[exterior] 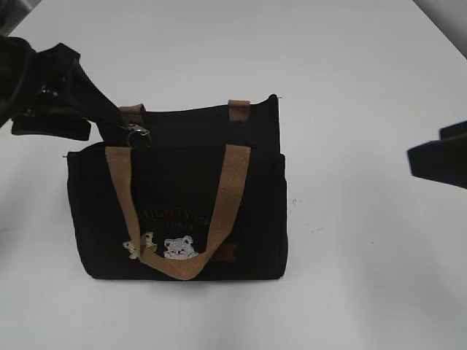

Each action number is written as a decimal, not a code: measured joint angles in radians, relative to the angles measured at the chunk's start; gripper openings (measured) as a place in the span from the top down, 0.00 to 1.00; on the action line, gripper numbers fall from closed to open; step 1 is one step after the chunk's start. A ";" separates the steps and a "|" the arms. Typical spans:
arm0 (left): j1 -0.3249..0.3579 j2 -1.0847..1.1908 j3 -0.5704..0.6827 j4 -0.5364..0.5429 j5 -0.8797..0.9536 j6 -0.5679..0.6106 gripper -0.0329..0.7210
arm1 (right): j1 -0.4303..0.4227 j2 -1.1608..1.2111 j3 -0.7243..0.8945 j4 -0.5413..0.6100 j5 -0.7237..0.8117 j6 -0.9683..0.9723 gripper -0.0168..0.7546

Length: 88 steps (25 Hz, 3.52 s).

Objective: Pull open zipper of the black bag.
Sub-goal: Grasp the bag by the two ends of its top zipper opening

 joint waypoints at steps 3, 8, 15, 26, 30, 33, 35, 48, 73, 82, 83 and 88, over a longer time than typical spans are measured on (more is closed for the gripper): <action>-0.008 0.032 -0.002 0.000 -0.013 -0.002 0.38 | 0.063 0.125 -0.069 0.062 -0.003 -0.105 0.46; -0.008 0.081 -0.002 -0.036 -0.043 -0.008 0.39 | 0.195 0.317 -0.203 0.075 -0.004 -0.206 0.46; -0.022 0.106 -0.003 -0.093 -0.096 0.001 0.66 | 0.331 0.574 -0.421 0.076 -0.027 -0.285 0.46; -0.023 0.073 -0.003 -0.124 -0.045 0.078 0.95 | 0.409 0.904 -0.735 0.077 -0.029 -0.325 0.46; -0.025 0.049 -0.003 -0.133 -0.036 0.080 0.95 | 0.437 0.942 -0.760 0.077 -0.015 -0.398 0.46; -0.025 0.047 -0.003 -0.142 -0.033 0.082 0.95 | 0.465 0.958 -0.762 0.077 -0.007 -0.434 0.47; -0.025 0.047 -0.003 -0.142 -0.029 0.082 0.95 | 0.471 0.967 -0.762 0.077 -0.007 -0.434 0.49; -0.025 0.047 -0.003 -0.149 -0.012 0.082 0.95 | 0.475 0.968 -0.762 -0.050 -0.029 -0.407 0.56; -0.025 0.037 -0.003 -0.148 -0.001 0.082 0.95 | 0.415 0.905 -0.762 -0.177 0.096 -0.320 0.88; -0.025 0.032 -0.003 -0.149 0.013 0.082 0.95 | 0.221 0.823 -0.762 -0.199 0.345 -0.181 0.88; -0.026 0.032 -0.003 -0.146 0.014 0.082 0.95 | 0.198 0.817 -0.762 -0.207 0.370 -0.160 0.88; -0.026 0.032 -0.003 -0.129 0.014 0.082 0.95 | 0.063 0.804 -0.762 -0.230 0.472 -0.083 0.88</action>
